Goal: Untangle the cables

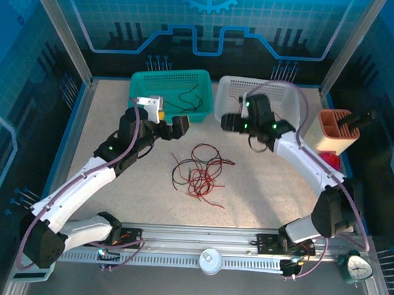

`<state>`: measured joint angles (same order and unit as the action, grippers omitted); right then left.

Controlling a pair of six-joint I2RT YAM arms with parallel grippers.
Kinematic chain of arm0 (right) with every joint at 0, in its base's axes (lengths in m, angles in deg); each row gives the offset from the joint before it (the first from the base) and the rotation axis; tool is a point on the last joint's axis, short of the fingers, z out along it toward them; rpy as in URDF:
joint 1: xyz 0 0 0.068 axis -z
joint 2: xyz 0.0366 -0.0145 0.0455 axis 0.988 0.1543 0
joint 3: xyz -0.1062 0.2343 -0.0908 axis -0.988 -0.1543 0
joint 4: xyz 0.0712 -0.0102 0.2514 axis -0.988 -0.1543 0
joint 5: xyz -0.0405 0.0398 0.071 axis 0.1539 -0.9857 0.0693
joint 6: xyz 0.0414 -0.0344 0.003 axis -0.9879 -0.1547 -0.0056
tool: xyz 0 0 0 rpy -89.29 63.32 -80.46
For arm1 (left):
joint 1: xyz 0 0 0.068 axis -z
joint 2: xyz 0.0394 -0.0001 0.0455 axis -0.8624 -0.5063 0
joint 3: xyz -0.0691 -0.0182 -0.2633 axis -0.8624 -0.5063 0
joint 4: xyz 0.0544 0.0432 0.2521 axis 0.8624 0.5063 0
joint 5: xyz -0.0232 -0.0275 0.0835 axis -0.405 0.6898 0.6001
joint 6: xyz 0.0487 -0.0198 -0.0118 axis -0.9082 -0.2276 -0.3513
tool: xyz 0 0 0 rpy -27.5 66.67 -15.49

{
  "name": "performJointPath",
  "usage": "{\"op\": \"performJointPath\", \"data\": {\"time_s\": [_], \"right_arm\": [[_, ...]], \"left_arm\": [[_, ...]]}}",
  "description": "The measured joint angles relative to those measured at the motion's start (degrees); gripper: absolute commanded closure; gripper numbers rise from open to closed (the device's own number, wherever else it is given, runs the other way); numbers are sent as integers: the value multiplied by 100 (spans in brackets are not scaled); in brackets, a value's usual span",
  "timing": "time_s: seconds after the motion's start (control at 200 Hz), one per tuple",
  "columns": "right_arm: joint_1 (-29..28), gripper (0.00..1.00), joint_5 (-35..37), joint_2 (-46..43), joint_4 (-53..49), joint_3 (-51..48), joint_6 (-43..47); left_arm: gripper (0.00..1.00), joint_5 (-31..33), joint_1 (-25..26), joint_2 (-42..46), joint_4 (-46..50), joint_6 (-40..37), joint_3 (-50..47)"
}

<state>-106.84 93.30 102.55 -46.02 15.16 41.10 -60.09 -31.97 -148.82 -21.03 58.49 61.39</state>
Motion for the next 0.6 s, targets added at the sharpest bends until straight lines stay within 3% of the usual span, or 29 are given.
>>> {"op": "performJointPath", "data": {"time_s": [0.175, 0.34, 0.6], "right_arm": [[-125, 25, 44, -1019, -160, -1906, -560], [-125, 23, 7, -1923, -243, -2656, -1139], [109, 22, -745, -1392, 501, -2824, -1904]], "left_arm": [[1, 2, 0, 142, 55, 144, -223], [1, -4, 0, 164, 20, 306, -254], [1, -120, 0, -61, -7, 546, -254]]}}
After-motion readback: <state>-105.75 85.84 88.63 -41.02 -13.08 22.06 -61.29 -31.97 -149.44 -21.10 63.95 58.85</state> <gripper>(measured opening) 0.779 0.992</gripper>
